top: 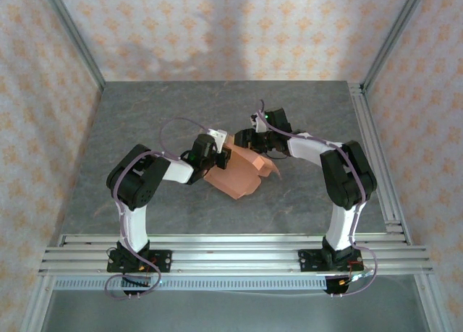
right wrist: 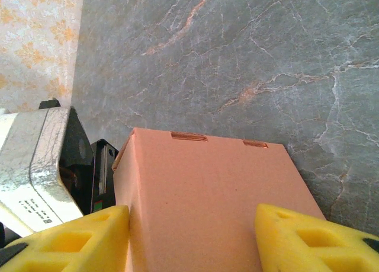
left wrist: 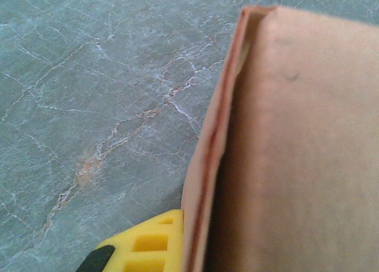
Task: Fold the paper box
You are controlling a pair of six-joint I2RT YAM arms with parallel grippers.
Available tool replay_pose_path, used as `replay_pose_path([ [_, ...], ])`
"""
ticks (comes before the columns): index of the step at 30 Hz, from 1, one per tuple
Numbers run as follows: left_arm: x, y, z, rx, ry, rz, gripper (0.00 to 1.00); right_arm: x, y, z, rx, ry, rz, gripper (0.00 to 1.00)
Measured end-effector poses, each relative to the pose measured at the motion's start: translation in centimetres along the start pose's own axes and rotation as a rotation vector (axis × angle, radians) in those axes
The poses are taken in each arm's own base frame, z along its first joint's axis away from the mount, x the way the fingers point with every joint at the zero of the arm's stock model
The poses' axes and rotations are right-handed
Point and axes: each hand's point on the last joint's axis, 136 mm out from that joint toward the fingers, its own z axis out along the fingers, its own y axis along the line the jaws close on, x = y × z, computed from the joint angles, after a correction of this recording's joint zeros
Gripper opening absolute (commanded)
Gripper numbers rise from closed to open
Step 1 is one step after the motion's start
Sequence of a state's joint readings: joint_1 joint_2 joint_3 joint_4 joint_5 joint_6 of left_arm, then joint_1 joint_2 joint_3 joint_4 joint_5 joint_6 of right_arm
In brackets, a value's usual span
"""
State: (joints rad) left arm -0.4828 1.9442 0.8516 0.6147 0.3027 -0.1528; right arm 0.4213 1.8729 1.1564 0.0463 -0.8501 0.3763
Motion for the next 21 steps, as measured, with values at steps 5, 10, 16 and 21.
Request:
replay_pose_path([
  [5, 0.0, -0.4, -0.3, 0.018, 0.006, -0.001, 0.00, -0.3, -0.3, -1.3, 0.001, -0.034, 0.041, 0.62],
  [10, -0.8, -0.8, -1.2, 0.030, 0.001, 0.000, 0.00, -2.3, -0.3, -4.7, -0.004, -0.133, 0.088, 0.62],
  [16, -1.9, -1.9, -1.9, 0.088, -0.019, 0.004, 0.00, -4.3, -2.0, -7.2, 0.020, -0.205, 0.131, 0.59],
  [21, -2.5, -3.2, -2.7, 0.148, -0.018, 0.028, 0.00, -3.8, -3.2, -7.6, 0.040, -0.179, 0.127, 0.54],
])
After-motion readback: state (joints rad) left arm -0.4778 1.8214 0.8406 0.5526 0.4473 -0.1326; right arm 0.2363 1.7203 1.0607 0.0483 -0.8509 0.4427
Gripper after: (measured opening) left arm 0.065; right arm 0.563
